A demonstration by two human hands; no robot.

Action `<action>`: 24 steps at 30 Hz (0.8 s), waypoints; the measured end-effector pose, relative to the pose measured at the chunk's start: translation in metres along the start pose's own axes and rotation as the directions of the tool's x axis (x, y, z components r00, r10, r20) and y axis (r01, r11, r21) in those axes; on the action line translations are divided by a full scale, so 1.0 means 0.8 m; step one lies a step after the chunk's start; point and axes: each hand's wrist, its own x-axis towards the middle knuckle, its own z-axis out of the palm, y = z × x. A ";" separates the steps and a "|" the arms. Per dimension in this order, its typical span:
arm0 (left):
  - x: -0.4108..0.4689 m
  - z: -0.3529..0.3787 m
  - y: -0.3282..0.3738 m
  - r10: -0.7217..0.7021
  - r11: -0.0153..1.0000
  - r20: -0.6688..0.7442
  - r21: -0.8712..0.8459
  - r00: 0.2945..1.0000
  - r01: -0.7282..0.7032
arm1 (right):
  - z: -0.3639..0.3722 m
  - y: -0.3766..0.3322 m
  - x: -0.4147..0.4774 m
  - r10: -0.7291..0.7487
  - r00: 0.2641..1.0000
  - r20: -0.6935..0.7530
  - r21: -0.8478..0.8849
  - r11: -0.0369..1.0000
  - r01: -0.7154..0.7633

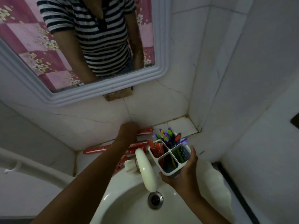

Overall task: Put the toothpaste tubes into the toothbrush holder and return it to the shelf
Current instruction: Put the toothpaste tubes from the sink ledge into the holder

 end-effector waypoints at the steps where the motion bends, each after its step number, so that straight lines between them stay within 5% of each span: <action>1: -0.003 -0.010 -0.005 -0.026 0.997 -0.034 -0.078 0.999 0.023 | 0.000 -0.002 0.001 0.001 1.000 -0.001 -0.005 1.000 -0.001; 4: -0.021 -0.053 -0.017 -0.108 0.928 -0.184 -0.371 0.977 0.033 | -0.001 -0.004 0.001 -0.013 1.000 -0.006 -0.002 1.000 0.013; 7: -0.054 -0.115 -0.001 -0.151 0.708 -0.211 -0.705 0.966 -0.043 | -0.002 -0.004 0.000 -0.015 1.000 -0.016 0.017 1.000 0.016; 13: -0.106 -0.167 0.083 0.174 0.392 -0.110 -0.904 0.979 -0.171 | -0.001 -0.012 0.001 -0.026 1.000 -0.009 -0.028 0.999 0.025; 16: -0.099 -0.143 0.123 0.287 0.509 -0.020 -0.844 0.958 -0.170 | 0.001 -0.012 0.007 -0.038 0.999 0.000 -0.056 0.998 0.038; 24: -0.082 -0.148 0.112 0.235 0.658 0.006 -0.737 0.972 -0.154 | -0.010 0.008 0.001 0.020 1.000 0.006 -0.054 0.998 -0.020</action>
